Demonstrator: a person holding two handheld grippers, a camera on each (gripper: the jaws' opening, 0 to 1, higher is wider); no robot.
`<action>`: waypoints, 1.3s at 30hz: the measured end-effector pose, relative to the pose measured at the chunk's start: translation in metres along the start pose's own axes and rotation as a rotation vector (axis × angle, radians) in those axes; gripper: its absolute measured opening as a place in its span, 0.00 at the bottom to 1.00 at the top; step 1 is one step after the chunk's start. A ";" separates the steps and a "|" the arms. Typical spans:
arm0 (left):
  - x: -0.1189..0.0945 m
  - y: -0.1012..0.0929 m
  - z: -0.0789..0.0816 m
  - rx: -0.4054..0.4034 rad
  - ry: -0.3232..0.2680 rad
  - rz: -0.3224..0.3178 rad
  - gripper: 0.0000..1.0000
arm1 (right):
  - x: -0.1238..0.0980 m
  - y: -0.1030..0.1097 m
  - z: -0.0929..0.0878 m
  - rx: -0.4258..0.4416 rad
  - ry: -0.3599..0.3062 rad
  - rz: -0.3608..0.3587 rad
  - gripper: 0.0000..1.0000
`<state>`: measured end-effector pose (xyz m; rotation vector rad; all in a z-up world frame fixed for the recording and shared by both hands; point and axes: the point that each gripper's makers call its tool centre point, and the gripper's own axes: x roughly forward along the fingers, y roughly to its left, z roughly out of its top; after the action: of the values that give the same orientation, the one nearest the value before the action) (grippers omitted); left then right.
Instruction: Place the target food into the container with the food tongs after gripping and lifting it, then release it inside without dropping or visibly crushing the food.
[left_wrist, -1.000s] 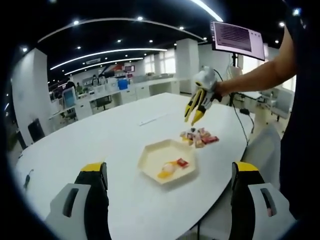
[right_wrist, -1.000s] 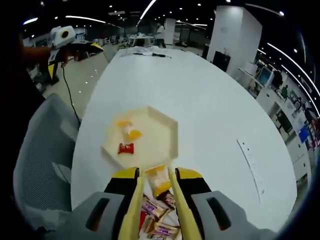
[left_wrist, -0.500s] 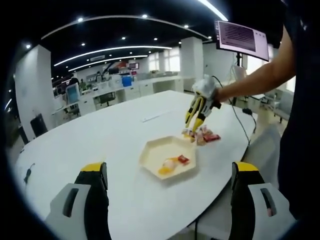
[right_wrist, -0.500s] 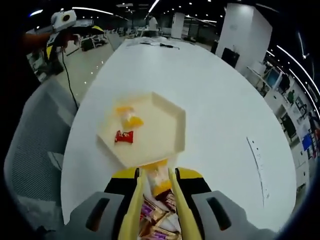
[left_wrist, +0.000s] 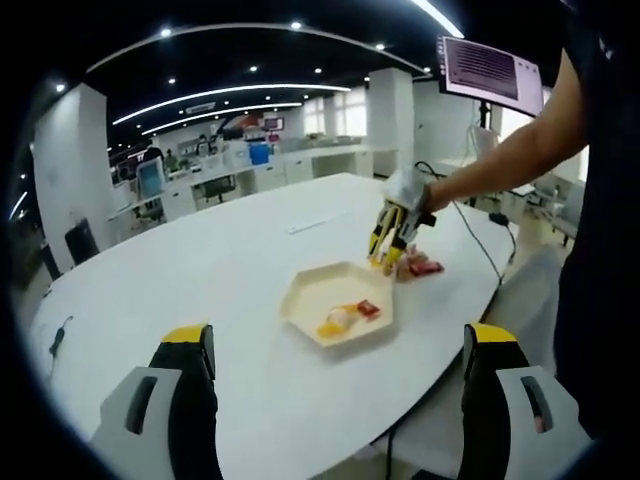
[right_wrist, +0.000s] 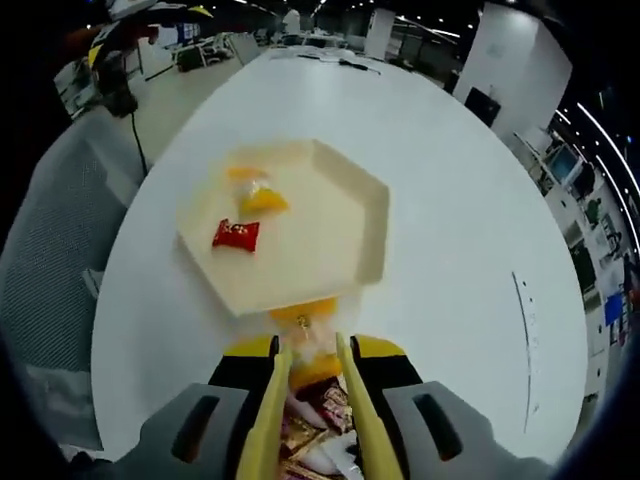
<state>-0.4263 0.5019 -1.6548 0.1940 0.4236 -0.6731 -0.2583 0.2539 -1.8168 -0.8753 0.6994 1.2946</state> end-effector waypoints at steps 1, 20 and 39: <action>-0.001 0.000 -0.001 -0.002 0.002 0.002 0.99 | 0.001 0.000 0.000 -0.006 -0.001 0.001 0.27; 0.003 0.002 -0.006 -0.012 0.022 0.000 0.99 | 0.015 0.000 -0.007 0.059 0.041 0.057 0.25; 0.008 0.001 0.001 0.004 0.008 -0.015 0.99 | -0.002 -0.004 -0.006 0.213 0.030 0.039 0.19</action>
<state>-0.4194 0.4981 -1.6571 0.1980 0.4316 -0.6879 -0.2543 0.2469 -1.8173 -0.7120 0.8652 1.2175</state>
